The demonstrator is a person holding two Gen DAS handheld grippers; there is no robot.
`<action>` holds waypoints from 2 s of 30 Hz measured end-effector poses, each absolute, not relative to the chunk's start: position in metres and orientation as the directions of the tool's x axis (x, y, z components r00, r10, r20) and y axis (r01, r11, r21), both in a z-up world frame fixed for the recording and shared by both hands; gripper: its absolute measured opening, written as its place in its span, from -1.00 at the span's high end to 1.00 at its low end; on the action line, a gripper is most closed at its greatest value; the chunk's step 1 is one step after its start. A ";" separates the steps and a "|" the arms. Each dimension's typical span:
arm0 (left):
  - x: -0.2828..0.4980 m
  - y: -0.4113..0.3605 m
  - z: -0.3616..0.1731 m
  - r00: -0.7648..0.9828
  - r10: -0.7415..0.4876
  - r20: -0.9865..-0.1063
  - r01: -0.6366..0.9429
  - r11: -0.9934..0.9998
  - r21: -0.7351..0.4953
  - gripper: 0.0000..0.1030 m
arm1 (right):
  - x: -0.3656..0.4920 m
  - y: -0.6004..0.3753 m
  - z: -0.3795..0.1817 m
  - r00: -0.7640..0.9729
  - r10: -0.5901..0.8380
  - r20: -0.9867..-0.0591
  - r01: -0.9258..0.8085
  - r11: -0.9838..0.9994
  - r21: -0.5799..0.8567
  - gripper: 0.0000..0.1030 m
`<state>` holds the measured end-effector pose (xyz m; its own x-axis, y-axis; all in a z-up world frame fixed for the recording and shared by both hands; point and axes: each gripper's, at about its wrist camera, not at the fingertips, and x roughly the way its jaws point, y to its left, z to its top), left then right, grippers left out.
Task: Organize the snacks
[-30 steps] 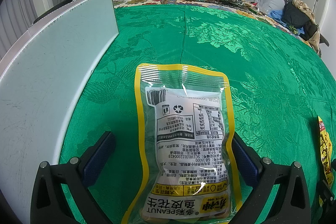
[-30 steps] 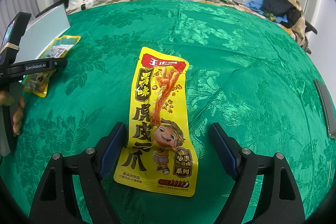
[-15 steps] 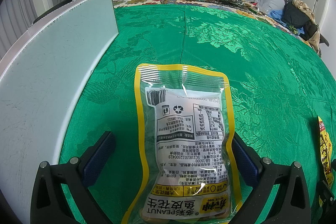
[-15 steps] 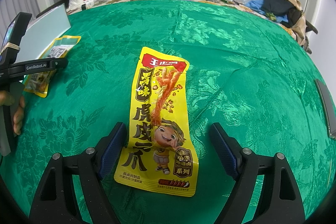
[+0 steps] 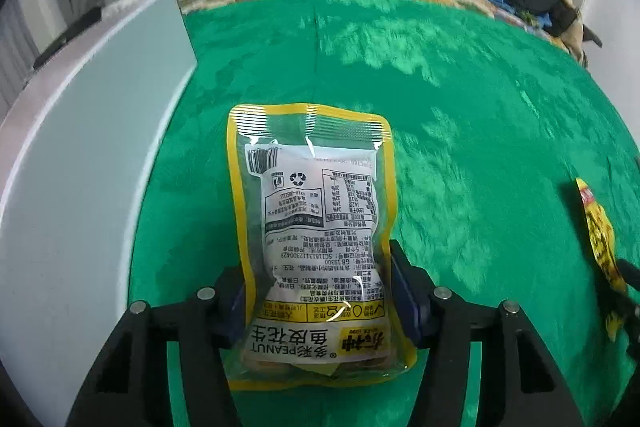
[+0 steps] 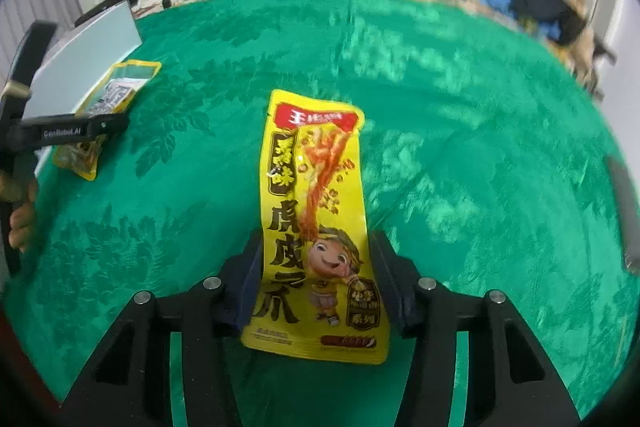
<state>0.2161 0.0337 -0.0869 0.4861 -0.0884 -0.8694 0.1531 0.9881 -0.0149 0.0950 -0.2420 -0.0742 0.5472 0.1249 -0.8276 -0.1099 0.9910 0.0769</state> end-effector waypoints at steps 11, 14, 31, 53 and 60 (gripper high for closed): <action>0.117 0.062 -0.046 0.495 -0.313 -0.810 0.104 0.947 -0.303 -0.07 | 0.068 -0.315 -0.091 0.523 0.697 -0.491 0.130 0.504 0.854 -0.03; 0.092 0.084 -0.019 0.534 -0.366 -0.762 0.068 0.917 -0.393 -0.08 | 0.063 -0.298 -0.082 0.518 0.719 -0.465 0.124 0.474 0.872 -0.03; 0.024 0.305 0.032 0.619 0.130 -0.775 -0.333 0.937 -0.108 -0.18 | 0.134 0.090 0.096 0.282 0.841 -0.462 -0.507 0.539 0.672 -0.12; -0.018 0.267 0.080 0.629 0.379 -0.678 -0.425 0.899 0.109 -0.99 | 0.058 0.087 0.082 0.508 0.550 -0.663 -0.617 0.769 0.167 -0.41; -0.019 0.267 0.083 0.605 0.375 -0.702 -0.452 0.888 0.085 -0.99 | 0.046 0.083 0.092 0.519 0.532 -0.669 -0.618 0.774 0.137 -0.41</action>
<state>-0.0188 0.2672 0.0831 0.6051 0.3748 -0.7024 -0.4519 0.8881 0.0846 0.0460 0.0826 0.0921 0.5188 0.5325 -0.6688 -0.6181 0.7741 0.1368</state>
